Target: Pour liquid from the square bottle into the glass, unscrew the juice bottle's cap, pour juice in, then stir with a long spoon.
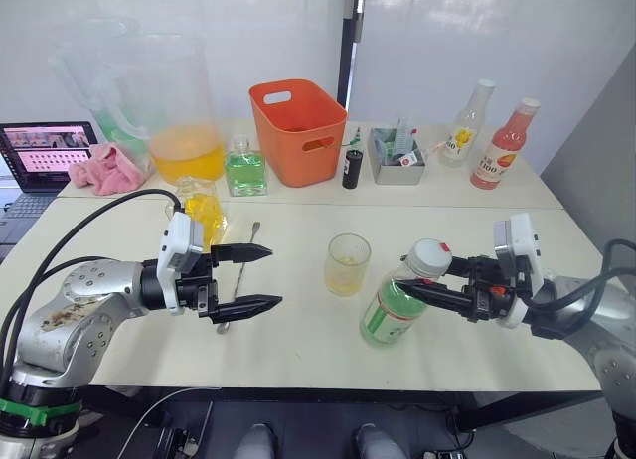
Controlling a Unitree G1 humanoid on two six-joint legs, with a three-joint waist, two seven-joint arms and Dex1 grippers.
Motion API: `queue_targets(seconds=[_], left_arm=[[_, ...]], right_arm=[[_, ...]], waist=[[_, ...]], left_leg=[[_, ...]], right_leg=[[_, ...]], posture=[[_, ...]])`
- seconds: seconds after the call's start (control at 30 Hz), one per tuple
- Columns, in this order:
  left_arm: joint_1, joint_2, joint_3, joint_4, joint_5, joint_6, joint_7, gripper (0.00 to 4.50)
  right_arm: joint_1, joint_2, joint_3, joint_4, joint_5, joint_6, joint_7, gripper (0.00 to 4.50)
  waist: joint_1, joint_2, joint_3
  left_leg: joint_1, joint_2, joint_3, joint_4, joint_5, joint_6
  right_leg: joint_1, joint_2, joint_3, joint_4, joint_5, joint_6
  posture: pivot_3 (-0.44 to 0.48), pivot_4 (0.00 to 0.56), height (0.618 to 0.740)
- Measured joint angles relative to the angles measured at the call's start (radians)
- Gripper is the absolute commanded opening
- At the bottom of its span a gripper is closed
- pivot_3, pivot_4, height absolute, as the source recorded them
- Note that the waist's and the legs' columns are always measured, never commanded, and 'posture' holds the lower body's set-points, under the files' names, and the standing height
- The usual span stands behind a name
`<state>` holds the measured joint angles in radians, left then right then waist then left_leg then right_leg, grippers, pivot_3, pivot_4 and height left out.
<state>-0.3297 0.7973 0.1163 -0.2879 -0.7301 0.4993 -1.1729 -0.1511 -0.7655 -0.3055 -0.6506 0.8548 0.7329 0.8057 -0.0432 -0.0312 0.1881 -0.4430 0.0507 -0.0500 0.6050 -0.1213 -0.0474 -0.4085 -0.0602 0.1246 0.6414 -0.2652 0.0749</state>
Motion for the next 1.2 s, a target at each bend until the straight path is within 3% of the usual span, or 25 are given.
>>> queue_targets(seconds=[0.17,0.5,0.93,1.0,1.2], left_arm=[[-0.059,-0.024,-0.052,0.078,0.028,-0.02,-0.051,4.5],[-0.09,-0.057,-0.081,0.115,0.057,-0.041,-0.095,4.5],[-0.087,-0.065,-0.082,0.122,0.062,-0.041,-0.096,4.5],[-0.082,-0.065,-0.082,0.118,0.062,-0.041,-0.095,4.5],[-0.056,-0.054,-0.069,0.101,0.061,-0.041,-0.092,4.5]], right_arm=[[0.089,0.01,-0.058,-0.111,0.053,0.05,-0.179,1.52],[0.135,0.051,-0.07,-0.228,0.122,0.083,-0.486,1.52],[0.125,0.034,0.024,-0.244,0.146,0.1,-0.622,1.52],[0.12,0.034,0.032,-0.243,0.147,0.1,-0.632,2.54],[0.085,-0.014,0.037,-0.196,0.225,0.105,-0.577,4.48]], waist=[[0.001,0.0,0.0],[-0.001,0.0,0.0],[-0.003,0.0,0.0],[-0.003,0.0,0.0],[-0.002,0.0,0.0]], left_leg=[[-0.001,0.0,0.0,0.001,0.0,0.001],[-0.001,0.0,-0.001,0.001,0.001,0.001],[-0.001,0.0,-0.001,0.001,0.001,0.001],[-0.001,0.0,-0.001,0.0,0.001,0.001],[-0.001,0.0,-0.001,0.001,0.001,0.001]], right_leg=[[0.0,0.0,0.0,0.0,0.0,0.0],[0.0,0.0,0.0,0.0,0.0,0.0],[0.0,0.0,0.0,0.0,0.0,0.0],[0.0,0.0,0.0,0.0,0.0,0.0],[0.0,0.0,0.0,0.0,0.0,0.0]], posture=[[0.0,0.15,0.74],[0.0,0.15,0.74],[0.0,0.15,0.74],[0.0,0.15,0.74],[0.0,0.15,0.74]])
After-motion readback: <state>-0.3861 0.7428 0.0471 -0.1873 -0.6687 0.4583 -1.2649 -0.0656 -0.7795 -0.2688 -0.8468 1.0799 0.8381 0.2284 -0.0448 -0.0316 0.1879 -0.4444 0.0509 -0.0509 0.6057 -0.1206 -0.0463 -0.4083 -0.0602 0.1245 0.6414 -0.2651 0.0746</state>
